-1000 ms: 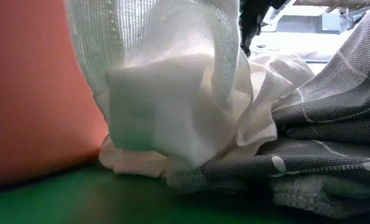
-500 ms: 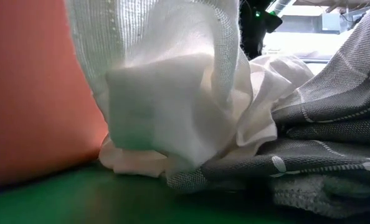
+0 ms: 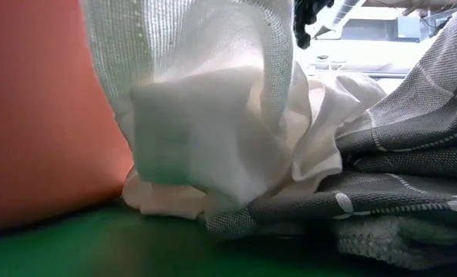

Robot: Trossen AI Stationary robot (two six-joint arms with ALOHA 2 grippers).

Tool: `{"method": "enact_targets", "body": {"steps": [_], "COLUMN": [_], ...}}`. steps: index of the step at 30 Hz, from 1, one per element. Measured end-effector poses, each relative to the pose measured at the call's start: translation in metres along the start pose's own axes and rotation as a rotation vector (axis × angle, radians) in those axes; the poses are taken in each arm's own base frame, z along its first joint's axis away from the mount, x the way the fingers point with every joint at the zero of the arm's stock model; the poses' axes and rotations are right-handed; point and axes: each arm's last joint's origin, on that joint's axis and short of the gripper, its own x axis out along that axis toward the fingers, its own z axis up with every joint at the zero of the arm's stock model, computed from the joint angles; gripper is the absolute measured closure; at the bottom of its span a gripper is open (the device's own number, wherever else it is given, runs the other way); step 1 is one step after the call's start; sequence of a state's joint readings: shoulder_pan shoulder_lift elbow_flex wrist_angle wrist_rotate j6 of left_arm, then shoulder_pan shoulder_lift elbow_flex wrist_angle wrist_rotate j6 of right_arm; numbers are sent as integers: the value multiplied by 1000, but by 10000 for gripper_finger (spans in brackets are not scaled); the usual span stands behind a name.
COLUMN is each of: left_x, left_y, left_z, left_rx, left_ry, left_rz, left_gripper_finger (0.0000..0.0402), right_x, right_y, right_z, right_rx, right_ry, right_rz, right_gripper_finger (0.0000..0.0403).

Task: Sort microfiber towel by color & place in baskets
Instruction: Put the left orange microfiber towel into the green bin

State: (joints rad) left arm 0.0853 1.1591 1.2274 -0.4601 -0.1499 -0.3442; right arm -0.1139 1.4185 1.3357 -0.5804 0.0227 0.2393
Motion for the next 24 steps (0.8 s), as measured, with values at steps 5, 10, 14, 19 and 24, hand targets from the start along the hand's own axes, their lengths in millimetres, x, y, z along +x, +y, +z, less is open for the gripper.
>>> {"method": "enact_targets", "body": {"steps": [5,10,14,19,24], "left_x": [43,85,116,155,179], "left_y": [-9,-13,-14,-16,-21], "left_z": [7,7,15,32,52], "left_rx": [-26,-20,9,83,189], "left_ry": [-132,-157,-159,-204,-247], "left_rz": [-36,-16,21,96,106], "left_gripper_finger": [174,159,125,79,67], "right_x": [-37,-65,-81,-89,-92], "right_y": [-20,-28,-30,-32,-31], "right_z": [12,14,15,15,17], "right_rx": [-16,-77,-123,-124,-130], "right_ry": [-120,-186,-224,-250,-259], "right_rz": [-28,-18,-10,-9,-5], "right_gripper_finger": [386,386,386,386,386]}}
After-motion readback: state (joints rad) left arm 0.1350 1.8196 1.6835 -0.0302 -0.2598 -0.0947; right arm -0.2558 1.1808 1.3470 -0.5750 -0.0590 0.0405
